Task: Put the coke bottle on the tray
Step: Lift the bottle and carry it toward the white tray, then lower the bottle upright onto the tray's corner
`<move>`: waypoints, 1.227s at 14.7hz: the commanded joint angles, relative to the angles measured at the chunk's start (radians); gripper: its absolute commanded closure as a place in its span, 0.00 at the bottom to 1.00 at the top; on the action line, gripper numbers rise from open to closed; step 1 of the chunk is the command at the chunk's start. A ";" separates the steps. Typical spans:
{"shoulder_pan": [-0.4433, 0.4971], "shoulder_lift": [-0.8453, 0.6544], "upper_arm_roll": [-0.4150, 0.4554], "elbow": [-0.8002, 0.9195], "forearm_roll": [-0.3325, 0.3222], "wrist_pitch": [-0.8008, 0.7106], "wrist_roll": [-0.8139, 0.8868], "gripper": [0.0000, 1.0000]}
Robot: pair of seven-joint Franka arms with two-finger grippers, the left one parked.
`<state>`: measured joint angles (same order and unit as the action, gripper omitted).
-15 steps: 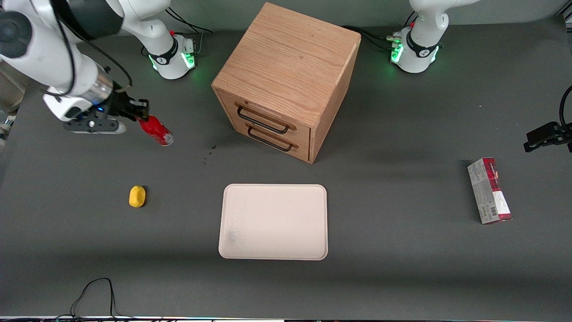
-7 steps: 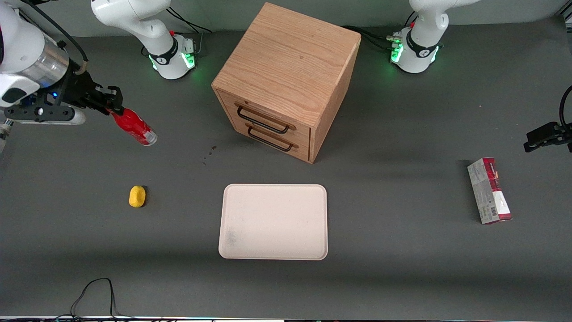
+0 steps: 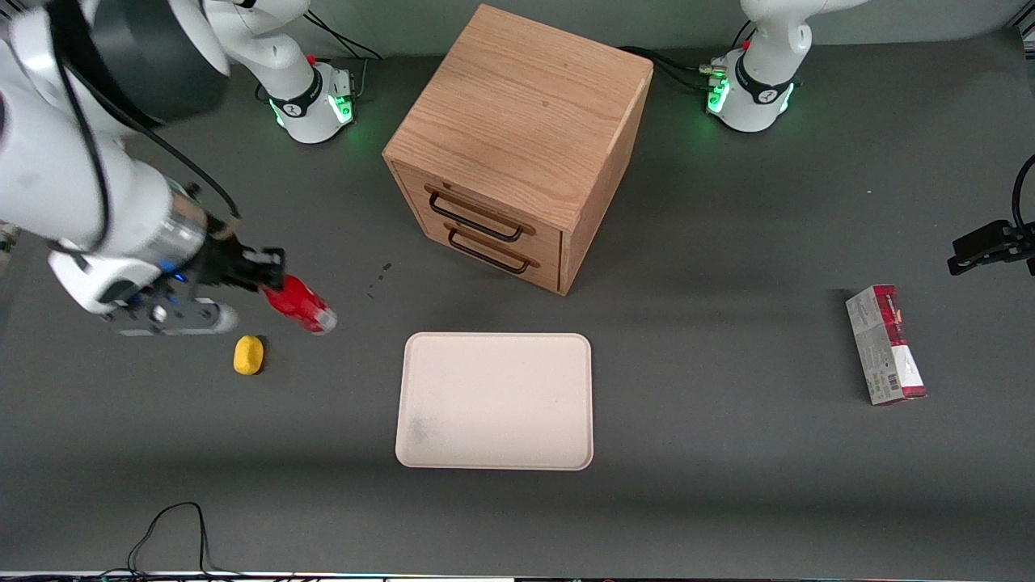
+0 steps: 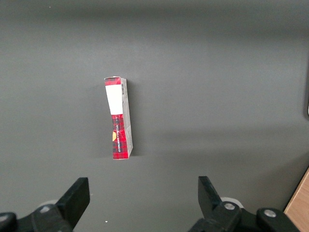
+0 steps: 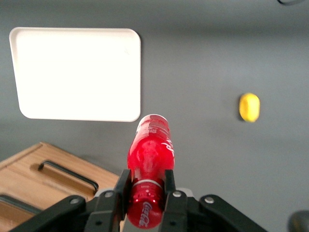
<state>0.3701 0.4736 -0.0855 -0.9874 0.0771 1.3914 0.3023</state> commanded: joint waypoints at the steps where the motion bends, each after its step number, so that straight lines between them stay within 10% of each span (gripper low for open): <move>1: 0.000 0.176 0.027 0.258 0.015 -0.016 -0.012 1.00; 18: 0.032 0.433 0.069 0.263 -0.069 0.271 -0.047 1.00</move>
<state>0.3995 0.8811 -0.0155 -0.7770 0.0541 1.6561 0.2916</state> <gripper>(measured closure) 0.683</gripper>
